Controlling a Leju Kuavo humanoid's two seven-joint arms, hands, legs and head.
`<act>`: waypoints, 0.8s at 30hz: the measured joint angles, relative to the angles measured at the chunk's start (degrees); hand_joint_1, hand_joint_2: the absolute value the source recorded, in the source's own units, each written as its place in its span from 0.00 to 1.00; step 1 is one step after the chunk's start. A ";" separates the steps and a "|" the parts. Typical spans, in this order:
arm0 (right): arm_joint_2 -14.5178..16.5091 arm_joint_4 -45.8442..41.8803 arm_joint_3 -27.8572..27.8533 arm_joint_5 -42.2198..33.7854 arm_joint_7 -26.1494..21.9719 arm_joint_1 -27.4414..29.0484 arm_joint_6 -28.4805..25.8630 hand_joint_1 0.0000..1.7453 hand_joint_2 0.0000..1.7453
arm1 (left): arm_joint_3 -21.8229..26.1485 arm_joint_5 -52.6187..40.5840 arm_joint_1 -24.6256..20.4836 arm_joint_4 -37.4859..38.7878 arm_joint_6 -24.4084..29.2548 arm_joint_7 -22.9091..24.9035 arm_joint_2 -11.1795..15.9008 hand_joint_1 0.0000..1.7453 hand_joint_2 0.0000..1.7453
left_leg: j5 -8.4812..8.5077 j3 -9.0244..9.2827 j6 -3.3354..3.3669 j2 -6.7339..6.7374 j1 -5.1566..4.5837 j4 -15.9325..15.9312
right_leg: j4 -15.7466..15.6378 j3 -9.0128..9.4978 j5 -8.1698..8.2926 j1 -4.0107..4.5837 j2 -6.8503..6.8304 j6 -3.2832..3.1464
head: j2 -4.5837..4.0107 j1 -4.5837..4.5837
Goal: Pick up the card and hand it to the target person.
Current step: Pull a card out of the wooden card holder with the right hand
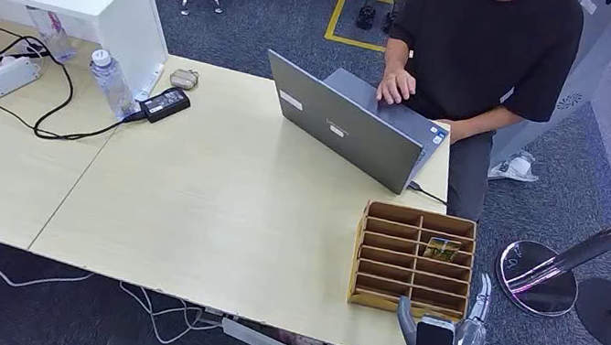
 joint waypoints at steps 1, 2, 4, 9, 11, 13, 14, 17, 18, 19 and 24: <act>0.00 -0.04 0.00 0.00 0.00 0.00 0.00 0.00 1.00 | 0.00 0.00 0.00 0.00 0.00 0.00 0.00 0.00 0.00 | 0.00 0.00 0.00 0.00 0.00 0.00 | 0.00 0.00 0.00 0.00 0.00 0.00 | 0.00 0.00; 0.00 -0.08 0.00 0.01 0.00 0.00 0.00 0.00 1.00 | 0.01 0.00 0.00 0.00 0.00 0.00 0.00 0.00 0.00 | 0.00 0.00 0.00 0.00 0.00 0.00 | 0.00 0.00 0.00 0.00 0.00 0.00 | 0.00 0.00; 0.00 -0.21 0.00 0.02 0.00 0.01 0.00 0.00 1.00 | 0.02 0.00 0.00 0.00 0.00 0.00 0.00 0.00 0.00 | 0.00 0.00 0.00 0.00 0.00 0.00 | 0.00 0.00 0.00 0.00 0.00 0.00 | 0.00 0.00; 0.00 -0.34 -0.02 0.78 0.00 0.01 0.00 0.00 1.00 | 0.22 -0.03 0.00 0.00 -0.02 -0.01 0.00 0.00 0.00 | 0.00 0.00 0.00 0.00 0.00 0.00 | 0.00 0.00 0.00 0.00 0.00 0.00 | 0.00 0.00; -0.01 -0.57 -0.03 1.87 0.19 -0.02 0.00 0.00 1.00 | 0.34 -0.13 0.00 0.00 -0.02 -0.03 0.00 0.00 0.00 | 0.00 0.00 0.00 0.00 0.00 0.00 | 0.00 0.00 0.00 0.00 0.00 0.00 | 0.00 0.00; -0.04 -0.90 -0.04 2.81 0.42 -0.07 0.00 0.00 1.00 | 0.38 -0.31 0.00 0.00 -0.02 -0.08 0.00 0.00 0.00 | 0.00 0.00 0.00 0.00 0.00 0.00 | 0.00 0.00 0.00 0.00 0.00 0.00 | 0.00 0.00; -0.05 -1.06 -0.05 3.05 0.50 -0.10 0.00 0.00 1.00 | 0.39 -0.39 0.00 0.00 -0.02 -0.10 0.00 0.00 0.00 | 0.00 0.00 0.00 0.00 0.00 0.00 | 0.00 0.00 0.00 0.00 0.00 0.00 | 0.00 0.00; -0.10 -1.48 -0.08 4.00 0.84 -0.13 0.00 0.00 1.00 | 0.40 -0.52 0.00 0.00 -0.02 -0.20 0.00 0.00 0.00 | 0.00 0.00 0.00 0.00 0.00 0.00 | 0.00 0.00 0.00 0.00 0.00 0.00 | 0.00 -0.01; -0.11 -1.65 -0.12 4.82 1.01 -0.14 0.00 0.00 1.00 | 0.41 -0.55 0.00 0.00 -0.01 -0.28 0.00 0.00 0.00 | 0.00 0.00 0.00 0.00 0.00 0.00 | 0.00 0.00 0.00 0.00 0.00 0.00 | 0.00 -0.01; -0.12 -1.87 -0.20 5.90 1.22 -0.19 -0.01 0.00 1.00 | 0.42 -0.59 0.00 0.00 -0.01 -0.37 0.00 0.00 0.00 | 0.00 0.00 0.00 0.00 0.00 0.00 | 0.00 0.00 0.00 0.00 0.00 0.00 | 0.00 -0.01; -0.36 -3.47 -1.10 12.10 3.80 -1.27 -0.02 0.00 1.00 | 0.43 -0.86 0.00 0.00 -0.02 -0.56 0.00 0.00 0.00 | 0.00 0.01 0.00 0.01 0.00 0.00 | 0.00 0.00 0.00 0.00 0.01 0.00 | 0.00 -0.01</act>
